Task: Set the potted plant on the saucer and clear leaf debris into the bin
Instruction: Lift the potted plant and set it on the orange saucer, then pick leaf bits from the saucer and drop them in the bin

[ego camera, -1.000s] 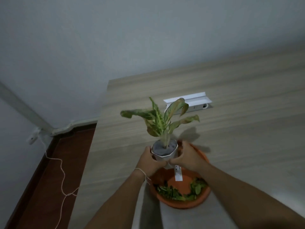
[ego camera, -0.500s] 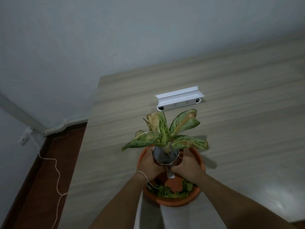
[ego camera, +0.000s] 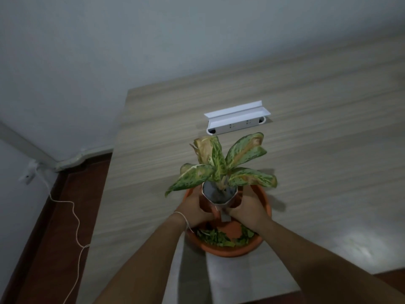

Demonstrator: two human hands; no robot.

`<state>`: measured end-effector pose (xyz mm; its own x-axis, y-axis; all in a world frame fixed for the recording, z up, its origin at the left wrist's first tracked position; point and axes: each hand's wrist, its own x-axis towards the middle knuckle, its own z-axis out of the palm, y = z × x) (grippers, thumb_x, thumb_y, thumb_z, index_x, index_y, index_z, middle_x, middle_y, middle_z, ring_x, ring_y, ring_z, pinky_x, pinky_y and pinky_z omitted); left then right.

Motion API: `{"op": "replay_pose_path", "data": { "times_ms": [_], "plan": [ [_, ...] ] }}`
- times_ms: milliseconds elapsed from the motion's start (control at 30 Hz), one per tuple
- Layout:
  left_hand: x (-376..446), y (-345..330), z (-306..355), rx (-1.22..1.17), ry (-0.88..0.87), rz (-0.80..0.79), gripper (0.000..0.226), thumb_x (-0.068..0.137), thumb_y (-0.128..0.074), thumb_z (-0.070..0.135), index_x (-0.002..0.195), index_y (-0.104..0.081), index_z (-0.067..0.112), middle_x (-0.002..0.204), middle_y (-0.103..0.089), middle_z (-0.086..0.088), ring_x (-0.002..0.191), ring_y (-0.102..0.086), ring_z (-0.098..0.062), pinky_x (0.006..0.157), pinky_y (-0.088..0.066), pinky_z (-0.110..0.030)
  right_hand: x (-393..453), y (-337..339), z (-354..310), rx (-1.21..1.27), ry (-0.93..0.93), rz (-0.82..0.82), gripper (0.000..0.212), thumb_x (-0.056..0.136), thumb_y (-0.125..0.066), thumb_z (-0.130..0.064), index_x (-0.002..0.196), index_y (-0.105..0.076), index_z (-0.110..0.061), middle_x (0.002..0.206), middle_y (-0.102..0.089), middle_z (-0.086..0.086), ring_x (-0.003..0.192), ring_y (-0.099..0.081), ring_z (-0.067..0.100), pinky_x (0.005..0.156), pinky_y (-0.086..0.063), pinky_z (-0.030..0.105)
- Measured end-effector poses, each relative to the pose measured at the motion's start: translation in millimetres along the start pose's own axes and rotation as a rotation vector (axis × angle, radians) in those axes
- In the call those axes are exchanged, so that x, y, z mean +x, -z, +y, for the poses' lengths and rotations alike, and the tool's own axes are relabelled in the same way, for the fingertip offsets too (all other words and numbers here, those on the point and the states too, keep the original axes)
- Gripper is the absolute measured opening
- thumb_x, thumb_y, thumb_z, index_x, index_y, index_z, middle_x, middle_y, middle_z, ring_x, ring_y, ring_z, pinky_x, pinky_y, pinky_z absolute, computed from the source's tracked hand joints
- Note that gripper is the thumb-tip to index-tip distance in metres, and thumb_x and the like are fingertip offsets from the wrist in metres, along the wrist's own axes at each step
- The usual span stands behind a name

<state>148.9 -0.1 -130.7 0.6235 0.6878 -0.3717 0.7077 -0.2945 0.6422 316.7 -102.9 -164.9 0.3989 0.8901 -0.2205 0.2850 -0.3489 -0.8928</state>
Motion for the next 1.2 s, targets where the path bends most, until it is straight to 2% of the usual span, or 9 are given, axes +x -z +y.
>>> {"op": "replay_pose_path", "data": {
  "times_ms": [67, 133, 300, 400, 500, 633, 767, 933, 1200],
  "plan": [
    [-9, 14, -3, 0.143, 0.078, -0.057, 0.092, 0.072, -0.082, 0.029, 0.149, -0.031, 0.018, 0.139, -0.052, -0.002, 0.128, -0.051, -0.023, 0.099, -0.042, -0.026, -5, 0, 6, -0.194, -0.017, 0.08, 0.074, 0.06, -0.079, -0.059, 0.119, -0.052, -0.024, 0.107, -0.063, -0.008, 0.102, -0.06, 0.011, 0.08, -0.054, 0.023],
    [-17, 24, 3, 0.345, 0.093, -0.127, 0.072, 0.075, -0.079, 0.029, 0.137, -0.049, 0.01, 0.132, -0.061, -0.012, 0.12, -0.058, -0.03, 0.095, -0.047, -0.032, -12, 1, 12, -0.443, 0.012, 0.092, 0.071, 0.058, -0.063, -0.07, 0.112, -0.058, -0.023, 0.106, -0.061, -0.003, 0.104, -0.057, 0.017, 0.084, -0.054, 0.036],
    [-23, 16, 13, 0.528, 0.091, -0.33, 0.046, 0.078, -0.076, 0.03, 0.117, -0.067, 0.009, 0.119, -0.068, -0.015, 0.107, -0.064, -0.032, 0.083, -0.047, -0.033, -31, -10, -3, -0.602, 0.151, -0.299, 0.025, 0.07, -0.065, -0.042, 0.085, -0.067, -0.021, 0.088, -0.064, -0.005, 0.086, -0.063, 0.014, 0.074, -0.052, 0.032],
    [-21, 3, 17, 0.52, 0.076, -0.381, 0.043, 0.076, -0.078, 0.027, 0.115, -0.068, 0.011, 0.115, -0.069, -0.013, 0.103, -0.065, -0.03, 0.076, -0.045, -0.03, -30, -20, -17, -0.676, 0.21, -0.454, 0.02, 0.074, -0.066, -0.039, 0.085, -0.067, -0.023, 0.09, -0.065, -0.001, 0.079, -0.062, 0.014, 0.07, -0.053, 0.034],
    [-19, -8, 13, 0.536, 0.064, -0.385, 0.044, 0.073, -0.08, 0.026, 0.113, -0.068, 0.011, 0.114, -0.07, -0.013, 0.102, -0.064, -0.03, 0.081, -0.049, -0.033, -30, -29, -20, -0.781, 0.208, -0.539, 0.015, 0.078, -0.064, -0.037, 0.082, -0.061, -0.022, 0.089, -0.062, 0.005, 0.074, -0.058, 0.018, 0.068, -0.053, 0.034],
    [-17, -14, 7, 0.623, -0.005, -0.34, 0.04, 0.072, -0.079, 0.03, 0.107, -0.069, 0.013, 0.111, -0.068, -0.014, 0.1, -0.063, -0.032, 0.089, -0.053, -0.039, -34, -37, -12, -0.844, 0.211, -0.47, 0.034, 0.082, -0.059, -0.041, 0.105, -0.066, -0.017, 0.109, -0.061, 0.01, 0.087, -0.06, 0.026, 0.077, -0.055, 0.039],
    [-15, -18, 3, 0.671, -0.046, -0.314, 0.04, 0.074, -0.077, 0.031, 0.11, -0.069, 0.015, 0.11, -0.067, -0.013, 0.102, -0.061, -0.032, 0.091, -0.053, -0.041, -35, -42, -17, -0.89, 0.214, -0.433, 0.038, 0.087, -0.06, -0.039, 0.118, -0.063, -0.017, 0.118, -0.057, 0.012, 0.097, -0.062, 0.03, 0.082, -0.053, 0.038],
    [-16, -23, -1, 0.642, -0.075, -0.265, 0.039, 0.075, -0.075, 0.028, 0.111, -0.068, 0.014, 0.113, -0.065, -0.014, 0.102, -0.062, -0.033, 0.092, -0.053, -0.041, -36, -50, -15, -0.908, 0.195, -0.403, 0.03, 0.092, -0.056, -0.032, 0.117, -0.065, -0.017, 0.122, -0.057, 0.012, 0.102, -0.061, 0.03, 0.086, -0.052, 0.038],
    [-12, -24, -1, 0.628, -0.043, -0.229, 0.022, 0.08, -0.071, 0.023, 0.097, -0.073, 0.008, 0.105, -0.068, -0.019, 0.095, -0.063, -0.035, 0.085, -0.054, -0.041, -36, -59, -12, -0.854, 0.156, -0.377, 0.035, 0.094, -0.055, -0.041, 0.115, -0.065, -0.014, 0.116, -0.062, 0.012, 0.102, -0.061, 0.028, 0.089, -0.051, 0.038]
  ]
}}
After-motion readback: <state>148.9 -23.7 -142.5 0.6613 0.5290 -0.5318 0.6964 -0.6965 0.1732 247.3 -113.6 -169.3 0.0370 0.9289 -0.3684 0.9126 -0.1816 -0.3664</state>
